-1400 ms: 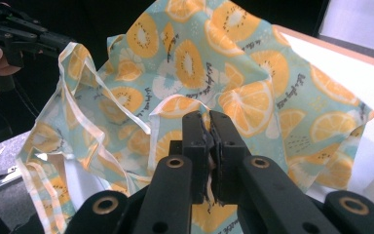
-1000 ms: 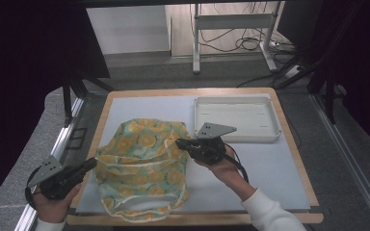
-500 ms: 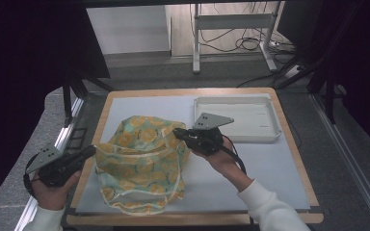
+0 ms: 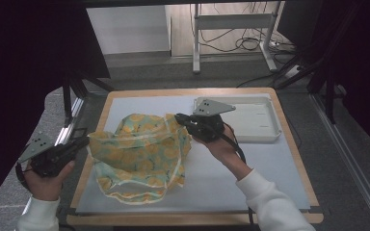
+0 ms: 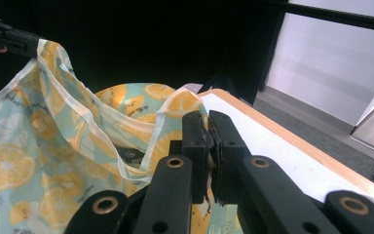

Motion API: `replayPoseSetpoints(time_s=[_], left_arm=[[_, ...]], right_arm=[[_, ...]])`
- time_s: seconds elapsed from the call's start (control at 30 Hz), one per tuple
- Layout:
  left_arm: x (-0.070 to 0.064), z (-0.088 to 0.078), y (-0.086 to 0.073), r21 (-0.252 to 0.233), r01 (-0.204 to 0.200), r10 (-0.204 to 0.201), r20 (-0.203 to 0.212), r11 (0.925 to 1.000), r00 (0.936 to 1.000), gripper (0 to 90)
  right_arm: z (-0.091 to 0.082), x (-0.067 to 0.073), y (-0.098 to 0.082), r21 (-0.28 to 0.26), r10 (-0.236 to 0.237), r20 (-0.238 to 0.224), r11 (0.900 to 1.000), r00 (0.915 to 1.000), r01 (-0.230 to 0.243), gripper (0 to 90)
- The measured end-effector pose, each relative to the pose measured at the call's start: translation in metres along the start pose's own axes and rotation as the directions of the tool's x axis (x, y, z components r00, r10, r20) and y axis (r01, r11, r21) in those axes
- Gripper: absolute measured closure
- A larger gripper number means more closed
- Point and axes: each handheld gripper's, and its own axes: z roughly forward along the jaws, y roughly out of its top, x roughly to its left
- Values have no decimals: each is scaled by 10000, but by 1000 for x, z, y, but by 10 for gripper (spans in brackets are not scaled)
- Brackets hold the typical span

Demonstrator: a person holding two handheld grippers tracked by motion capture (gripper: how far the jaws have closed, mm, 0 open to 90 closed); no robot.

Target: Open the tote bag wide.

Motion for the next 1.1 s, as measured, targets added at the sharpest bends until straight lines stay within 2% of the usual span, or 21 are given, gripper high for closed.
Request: replayPoseSetpoints(time_s=[0.27,0.4,0.6,0.77,1.1], left_arm=[[9,1,7,-68,154,-155,-62,9999,9999,900],[12,5,9,84,130,-129,-106,9999,9999,900],[18,11,15,29,224,-223,-175,9997,9996,900],[21,16,22,-18,205,-205,-199,9998,9996,900],[22,28,25,262,235,-230,-215,9994,9995,900]], right_arm=[[9,-6,3,-21,88,183,10000,9998,-87,848],[14,-9,3,16,129,283,9999,9995,-130,848],[23,-15,4,82,101,526,9999,9986,-106,848],[27,-22,4,56,241,701,9997,9972,-245,848],[33,-34,0,144,476,873,9987,9950,-490,848]])
